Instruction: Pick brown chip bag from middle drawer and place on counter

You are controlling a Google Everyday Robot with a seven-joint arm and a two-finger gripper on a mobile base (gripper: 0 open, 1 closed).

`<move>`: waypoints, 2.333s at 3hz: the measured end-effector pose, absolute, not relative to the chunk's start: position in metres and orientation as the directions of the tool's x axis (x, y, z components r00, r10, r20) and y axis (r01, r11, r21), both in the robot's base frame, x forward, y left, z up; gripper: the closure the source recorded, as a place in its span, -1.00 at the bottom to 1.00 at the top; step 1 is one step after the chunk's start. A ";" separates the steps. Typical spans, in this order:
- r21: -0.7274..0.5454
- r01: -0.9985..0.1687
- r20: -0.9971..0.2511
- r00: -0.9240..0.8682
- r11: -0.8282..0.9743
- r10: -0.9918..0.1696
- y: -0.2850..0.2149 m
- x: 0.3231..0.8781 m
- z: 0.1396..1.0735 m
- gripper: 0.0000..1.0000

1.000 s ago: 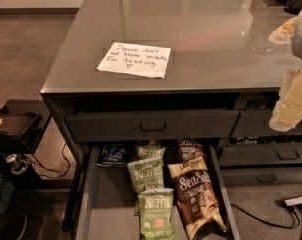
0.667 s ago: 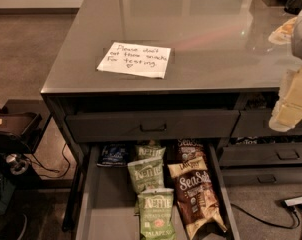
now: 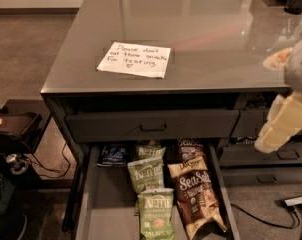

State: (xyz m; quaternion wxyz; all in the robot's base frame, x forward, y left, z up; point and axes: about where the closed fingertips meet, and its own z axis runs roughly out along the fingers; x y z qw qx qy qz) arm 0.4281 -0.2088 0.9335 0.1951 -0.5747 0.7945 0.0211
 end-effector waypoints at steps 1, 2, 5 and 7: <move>-0.145 -0.911 -0.401 -0.303 0.386 -0.865 -0.198 0.420 0.879 -1.00; -0.110 -0.898 -0.429 -0.343 0.425 -0.836 -0.188 0.413 0.818 -1.00; 0.130 -0.888 -0.420 -0.452 0.441 -0.787 -0.135 0.384 0.629 -1.00; 0.138 -0.889 -0.441 -0.450 0.437 -0.776 -0.142 0.383 0.609 -1.00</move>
Offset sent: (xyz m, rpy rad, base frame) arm -0.0204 0.0326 -0.1954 0.1740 0.0664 -0.1250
